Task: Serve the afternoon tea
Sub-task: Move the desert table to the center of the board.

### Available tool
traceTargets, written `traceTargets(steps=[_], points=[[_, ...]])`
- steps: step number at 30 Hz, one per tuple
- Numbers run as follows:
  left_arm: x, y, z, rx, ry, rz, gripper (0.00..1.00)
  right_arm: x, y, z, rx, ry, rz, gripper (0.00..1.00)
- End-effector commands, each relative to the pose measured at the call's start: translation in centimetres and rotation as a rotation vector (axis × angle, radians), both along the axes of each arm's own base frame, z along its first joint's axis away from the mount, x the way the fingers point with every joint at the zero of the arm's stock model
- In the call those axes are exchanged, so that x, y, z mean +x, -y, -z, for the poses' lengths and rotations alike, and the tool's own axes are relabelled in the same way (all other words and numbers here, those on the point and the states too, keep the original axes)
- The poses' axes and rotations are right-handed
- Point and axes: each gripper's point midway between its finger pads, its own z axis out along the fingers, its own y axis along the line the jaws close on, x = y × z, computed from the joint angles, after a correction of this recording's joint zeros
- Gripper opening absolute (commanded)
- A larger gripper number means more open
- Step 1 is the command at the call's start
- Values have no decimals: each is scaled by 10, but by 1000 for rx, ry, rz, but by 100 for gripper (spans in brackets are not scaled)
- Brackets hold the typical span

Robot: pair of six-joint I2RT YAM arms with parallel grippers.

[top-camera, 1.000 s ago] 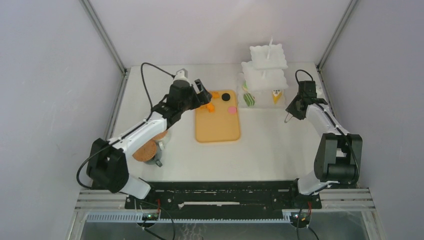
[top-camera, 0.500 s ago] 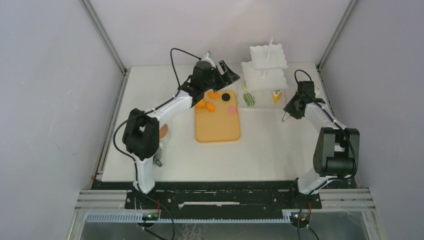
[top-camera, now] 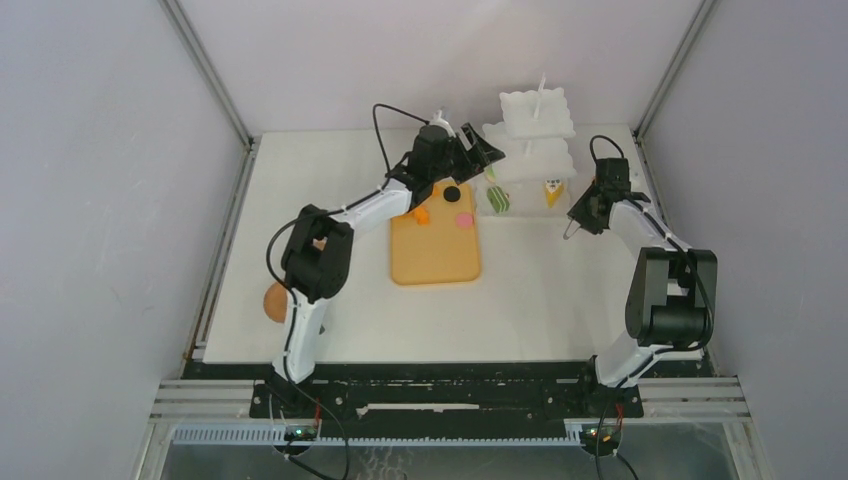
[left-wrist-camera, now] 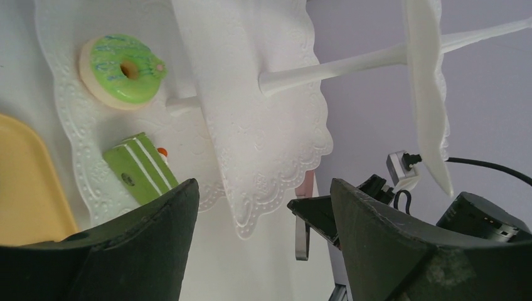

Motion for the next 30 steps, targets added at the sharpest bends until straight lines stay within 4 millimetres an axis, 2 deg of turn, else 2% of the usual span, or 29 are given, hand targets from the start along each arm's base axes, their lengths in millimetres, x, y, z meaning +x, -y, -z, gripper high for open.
traceTargets(steps=[1,7,11,18,24,30], points=[[1,25,-27,-98,41,36,81,28,5,-27,-5,106,23,23],[-2,39,-2,-103,-3,62,75,32,4,-29,-3,114,23,23],[-5,42,8,-112,-23,74,66,33,5,-27,-3,112,24,23],[-8,42,9,-121,-21,99,42,30,10,-25,-36,94,19,23],[-13,43,7,-123,-13,132,33,26,18,-24,-56,79,30,23],[-22,42,-4,-119,20,199,24,22,25,-29,-70,80,43,23]])
